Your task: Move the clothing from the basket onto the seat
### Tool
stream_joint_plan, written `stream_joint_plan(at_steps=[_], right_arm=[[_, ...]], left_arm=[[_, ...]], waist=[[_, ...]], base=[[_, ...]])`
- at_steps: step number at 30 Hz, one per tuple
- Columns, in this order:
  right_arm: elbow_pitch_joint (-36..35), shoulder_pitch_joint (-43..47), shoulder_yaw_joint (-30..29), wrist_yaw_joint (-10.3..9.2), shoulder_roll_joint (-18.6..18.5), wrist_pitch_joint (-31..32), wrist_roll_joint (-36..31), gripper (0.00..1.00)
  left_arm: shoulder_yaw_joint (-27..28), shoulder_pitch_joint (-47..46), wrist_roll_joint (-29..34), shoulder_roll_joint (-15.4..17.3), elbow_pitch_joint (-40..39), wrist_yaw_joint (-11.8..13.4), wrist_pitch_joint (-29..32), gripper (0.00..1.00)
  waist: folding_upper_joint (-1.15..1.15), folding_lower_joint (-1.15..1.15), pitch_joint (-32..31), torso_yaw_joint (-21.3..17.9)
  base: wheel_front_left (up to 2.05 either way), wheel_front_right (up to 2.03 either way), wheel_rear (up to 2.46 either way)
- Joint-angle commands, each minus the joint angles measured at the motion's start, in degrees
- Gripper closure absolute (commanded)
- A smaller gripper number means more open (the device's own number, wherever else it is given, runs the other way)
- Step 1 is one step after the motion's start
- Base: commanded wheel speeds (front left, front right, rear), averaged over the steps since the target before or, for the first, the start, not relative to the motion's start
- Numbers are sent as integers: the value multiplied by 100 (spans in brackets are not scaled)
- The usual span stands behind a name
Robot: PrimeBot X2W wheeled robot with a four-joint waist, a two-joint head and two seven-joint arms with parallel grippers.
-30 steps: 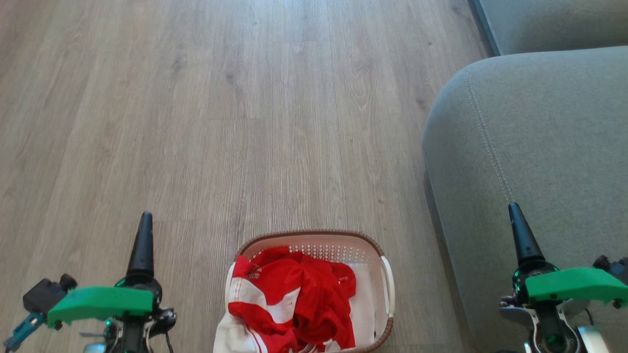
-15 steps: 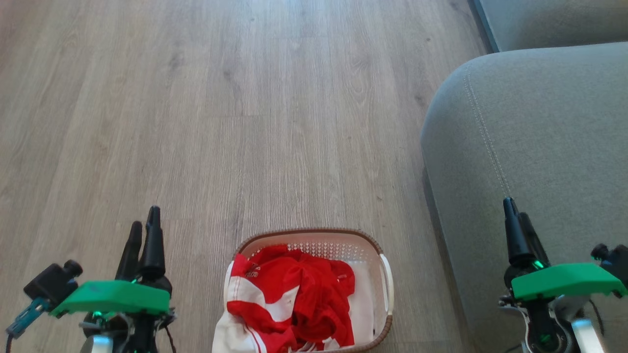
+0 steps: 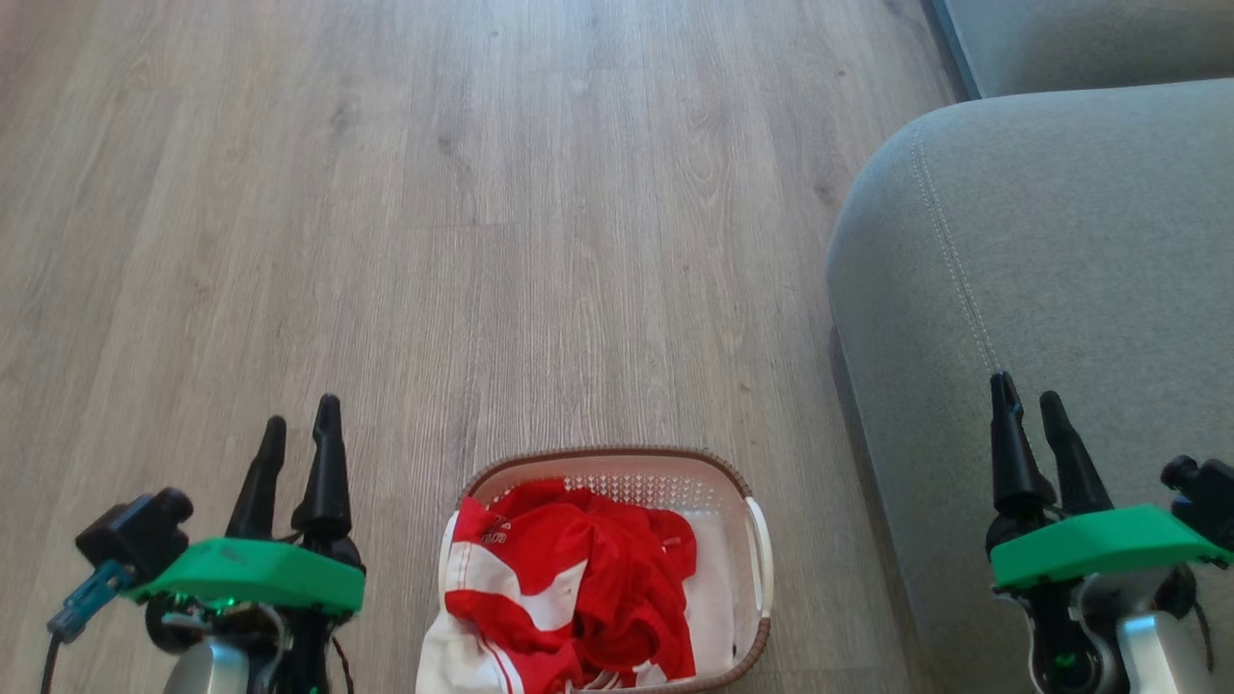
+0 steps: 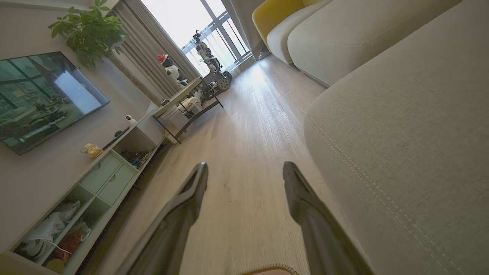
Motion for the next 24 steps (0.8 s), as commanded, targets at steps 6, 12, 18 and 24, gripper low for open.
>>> stream_joint_plan(at_steps=[6, 12, 18, 24], right_arm=[[-193, -245, 170, 32, -113, -172, -613, 0], [-213, -257, 197, 35, -115, -274, -1025, 0], [-257, -261, 225, 37, -119, -375, -1419, 0], [-307, -264, 238, 39, -120, -459, -1755, 0]], left_arm=[[59, -275, 530, 94, -255, 45, -168, 0], [20, -288, 958, 98, -287, 52, -269, 0], [-4, -293, 1374, 100, -298, 67, -369, 0], [-23, -310, 1720, 101, -330, 77, -453, 0]], waist=[[0, 0, -2, -11], [0, 0, 9, -13], [0, 0, 19, -16], [0, 0, 37, -15]], base=[[0, 0, 0], [0, 0, 0], [0, 0, 0], [0, 0, 0]])
